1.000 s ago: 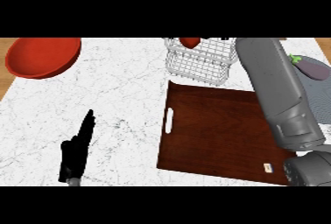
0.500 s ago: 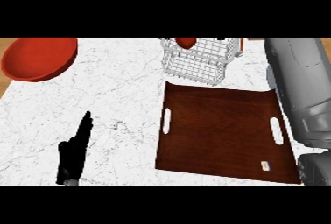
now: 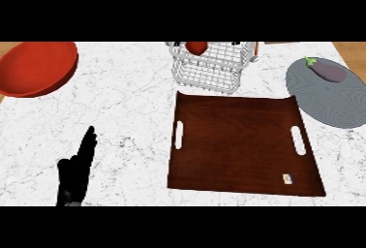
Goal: Pick the bell pepper from the tray and place it in the tiered basket
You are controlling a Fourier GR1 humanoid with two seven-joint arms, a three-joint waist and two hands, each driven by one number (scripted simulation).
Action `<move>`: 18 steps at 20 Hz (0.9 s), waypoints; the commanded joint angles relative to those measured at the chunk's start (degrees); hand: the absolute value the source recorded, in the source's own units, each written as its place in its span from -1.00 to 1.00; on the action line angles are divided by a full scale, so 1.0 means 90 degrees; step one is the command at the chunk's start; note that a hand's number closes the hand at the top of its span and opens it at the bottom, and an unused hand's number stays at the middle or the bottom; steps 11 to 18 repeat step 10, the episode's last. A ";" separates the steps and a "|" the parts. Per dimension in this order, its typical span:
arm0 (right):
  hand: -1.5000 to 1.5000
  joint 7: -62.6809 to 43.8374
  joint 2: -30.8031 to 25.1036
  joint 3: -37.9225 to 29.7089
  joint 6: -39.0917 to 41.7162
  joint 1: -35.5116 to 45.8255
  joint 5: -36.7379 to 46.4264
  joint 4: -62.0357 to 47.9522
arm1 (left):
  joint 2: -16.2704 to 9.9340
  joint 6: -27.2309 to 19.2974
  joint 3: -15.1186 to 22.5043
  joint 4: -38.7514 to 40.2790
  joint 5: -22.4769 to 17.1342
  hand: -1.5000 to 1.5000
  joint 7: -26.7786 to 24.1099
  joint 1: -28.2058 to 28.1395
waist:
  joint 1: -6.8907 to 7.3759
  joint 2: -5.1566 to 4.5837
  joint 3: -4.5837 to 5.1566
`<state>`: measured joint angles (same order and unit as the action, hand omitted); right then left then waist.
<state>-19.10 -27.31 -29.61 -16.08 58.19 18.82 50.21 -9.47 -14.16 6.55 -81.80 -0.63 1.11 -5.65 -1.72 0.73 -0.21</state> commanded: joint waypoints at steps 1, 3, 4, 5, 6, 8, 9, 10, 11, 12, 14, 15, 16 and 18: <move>-1.00 -0.0263 -0.0921 -0.0505 0.1097 -0.0765 -0.0670 0.0664 | 0.0211 -0.0198 0.0105 0.0233 0.0173 0.00 -0.0104 -0.0079 | -0.0076 -0.0011 0.0022; -1.00 -0.0042 -0.1368 -0.0835 0.1580 -0.1267 -0.0999 0.0773 | 0.0030 0.0058 -0.0123 0.0071 -0.0110 0.00 -0.0037 -0.0037 | -0.0015 -0.0034 0.0020; -1.00 -0.0027 -0.1336 -0.0930 0.1727 -0.1685 -0.1129 0.0982 | 0.0085 -0.0055 0.0152 -0.0310 0.0077 0.00 0.0363 -0.0202 | -0.0012 -0.0021 0.0015; -1.00 0.0340 -0.1614 -0.1209 0.2115 -0.1977 -0.1372 0.0791 | 0.0053 0.0114 -0.0024 0.0157 -0.0068 0.00 -0.0055 -0.0155 | -0.0062 -0.0043 0.0016; -1.00 0.0418 -0.1636 -0.1366 0.2248 -0.2225 -0.1563 0.0888 | -0.0048 0.0097 -0.0010 -0.0164 0.0000 0.00 0.0050 -0.0235 | 0.0032 -0.0045 0.0016; -1.00 0.0331 -0.2011 -0.1665 0.2953 -0.2490 -0.1992 0.0930 | 0.0066 0.0021 -0.0056 0.0171 0.0025 0.00 0.0024 -0.0038 | 0.0004 -0.0050 0.0019; -1.00 0.0248 -0.2120 -0.1704 0.3173 -0.2624 -0.2111 0.1140 | 0.0100 0.0028 -0.0055 0.0293 0.0044 0.00 0.0155 0.0249 | 0.0003 -0.0051 0.0022; -1.00 0.0142 -0.2317 -0.1865 0.3436 -0.2821 -0.2272 0.1129 | 0.0066 0.0018 0.0135 -0.0221 0.0136 0.00 0.0281 -0.0156 | 0.0051 -0.0042 0.0019; -1.00 0.0142 -0.2317 -0.1865 0.3436 -0.2821 -0.2272 0.1129 | 0.0066 0.0018 0.0135 -0.0221 0.0136 0.00 0.0281 -0.0156 | 0.0051 -0.0042 0.0019; -1.00 0.0142 -0.2317 -0.1865 0.3436 -0.2821 -0.2272 0.1129 | 0.0066 0.0018 0.0135 -0.0221 0.0136 0.00 0.0281 -0.0156 | 0.0051 -0.0042 0.0019; -1.00 0.0142 -0.2317 -0.1865 0.3436 -0.2821 -0.2272 0.1129 | 0.0066 0.0018 0.0135 -0.0221 0.0136 0.00 0.0281 -0.0156 | 0.0051 -0.0042 0.0019; -1.00 0.0142 -0.2317 -0.1865 0.3436 -0.2821 -0.2272 0.1129 | 0.0066 0.0018 0.0135 -0.0221 0.0136 0.00 0.0281 -0.0156 | 0.0051 -0.0042 0.0019; -1.00 0.0142 -0.2317 -0.1865 0.3436 -0.2821 -0.2272 0.1129 | 0.0066 0.0018 0.0135 -0.0221 0.0136 0.00 0.0281 -0.0156 | 0.0051 -0.0042 0.0019; -1.00 0.0142 -0.2317 -0.1865 0.3436 -0.2821 -0.2272 0.1129 | 0.0066 0.0018 0.0135 -0.0221 0.0136 0.00 0.0281 -0.0156 | 0.0051 -0.0042 0.0019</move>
